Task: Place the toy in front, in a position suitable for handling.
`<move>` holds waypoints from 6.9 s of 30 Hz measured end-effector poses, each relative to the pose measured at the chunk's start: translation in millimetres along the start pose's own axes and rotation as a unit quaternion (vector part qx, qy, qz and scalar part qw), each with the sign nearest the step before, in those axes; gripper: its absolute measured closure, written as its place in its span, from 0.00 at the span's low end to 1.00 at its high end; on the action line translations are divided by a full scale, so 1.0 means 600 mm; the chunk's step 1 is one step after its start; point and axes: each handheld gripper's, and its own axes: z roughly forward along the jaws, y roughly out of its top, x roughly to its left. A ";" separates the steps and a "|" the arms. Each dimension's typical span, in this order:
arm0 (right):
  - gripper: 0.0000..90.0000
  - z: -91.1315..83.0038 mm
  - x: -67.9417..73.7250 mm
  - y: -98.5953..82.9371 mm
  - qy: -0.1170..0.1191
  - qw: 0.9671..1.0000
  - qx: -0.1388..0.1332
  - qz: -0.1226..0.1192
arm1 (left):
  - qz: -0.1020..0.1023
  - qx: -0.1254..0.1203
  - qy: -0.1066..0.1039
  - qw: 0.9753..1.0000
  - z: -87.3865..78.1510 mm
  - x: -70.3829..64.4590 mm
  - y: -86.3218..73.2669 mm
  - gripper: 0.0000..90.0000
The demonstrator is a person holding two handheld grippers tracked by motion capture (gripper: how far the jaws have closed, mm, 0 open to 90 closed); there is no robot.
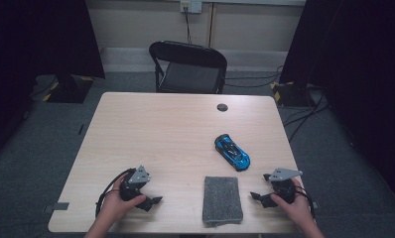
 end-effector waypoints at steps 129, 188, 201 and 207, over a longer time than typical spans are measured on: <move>0.28 0.222 -0.060 0.231 -0.053 0.997 0.018 0.050 | 0.002 0.000 -0.001 1.000 0.001 0.001 0.001 0.00; 0.29 0.262 0.035 0.347 0.038 0.998 -0.006 -0.046 | 0.003 0.000 -0.002 1.000 0.001 0.002 0.001 0.00; 0.29 0.297 0.044 0.345 0.051 0.997 0.016 -0.063 | 0.003 0.000 -0.004 1.000 0.001 0.002 0.001 0.00; 0.29 0.310 0.048 0.347 0.050 0.995 0.028 -0.077 | 0.004 0.001 -0.002 1.000 0.001 0.002 0.001 0.00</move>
